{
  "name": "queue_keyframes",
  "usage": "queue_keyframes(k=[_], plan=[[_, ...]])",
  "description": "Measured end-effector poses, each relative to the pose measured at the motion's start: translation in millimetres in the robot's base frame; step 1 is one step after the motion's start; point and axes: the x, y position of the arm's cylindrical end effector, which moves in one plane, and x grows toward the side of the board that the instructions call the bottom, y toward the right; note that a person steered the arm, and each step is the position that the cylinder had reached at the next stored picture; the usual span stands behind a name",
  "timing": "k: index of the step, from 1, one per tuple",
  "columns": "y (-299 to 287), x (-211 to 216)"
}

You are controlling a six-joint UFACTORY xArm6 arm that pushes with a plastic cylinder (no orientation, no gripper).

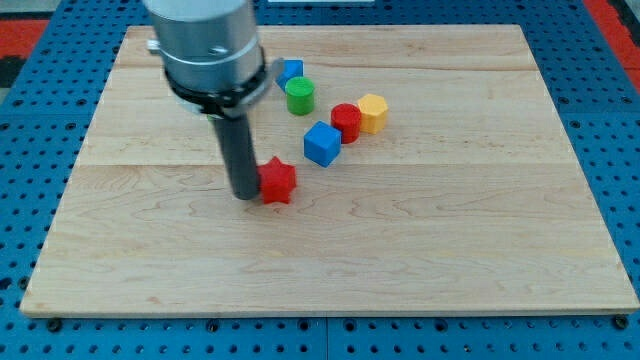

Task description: Push the red star towards the bottom right side of the board

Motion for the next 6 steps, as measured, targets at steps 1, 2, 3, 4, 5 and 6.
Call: queue_keyframes(k=[1, 2, 3, 4, 5, 6], plan=[[30, -7], [2, -26], [75, -30], [179, 3], [219, 15], [222, 2]])
